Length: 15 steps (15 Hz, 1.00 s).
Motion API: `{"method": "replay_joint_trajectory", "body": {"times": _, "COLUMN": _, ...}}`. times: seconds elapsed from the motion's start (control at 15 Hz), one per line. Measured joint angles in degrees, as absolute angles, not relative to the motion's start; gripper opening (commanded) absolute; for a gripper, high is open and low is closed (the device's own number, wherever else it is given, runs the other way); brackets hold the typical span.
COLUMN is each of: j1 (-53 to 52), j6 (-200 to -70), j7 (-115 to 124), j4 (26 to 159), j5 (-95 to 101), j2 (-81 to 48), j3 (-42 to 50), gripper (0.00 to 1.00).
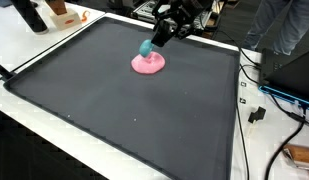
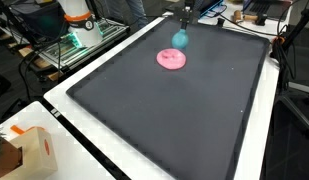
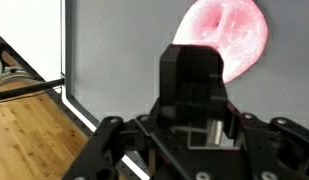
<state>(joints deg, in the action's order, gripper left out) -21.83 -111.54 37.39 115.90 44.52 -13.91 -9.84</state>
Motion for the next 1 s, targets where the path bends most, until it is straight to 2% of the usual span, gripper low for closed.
{"method": "replay_joint_trajectory", "body": {"times": 0.53, "j1": -25.3, "j6": -96.8, "j7": 53.1, "j4": 110.7, "j5": 56.2, "j2": -21.9, "j3": -10.5, "gripper": 0.29}}
{"method": "replay_joint_trajectory", "body": {"times": 1.0, "j1": -25.2, "j6": -92.0, "j7": 58.1, "j4": 106.7, "j5": 57.3, "j2": -27.6, "j3": -10.4, "gripper": 0.29}}
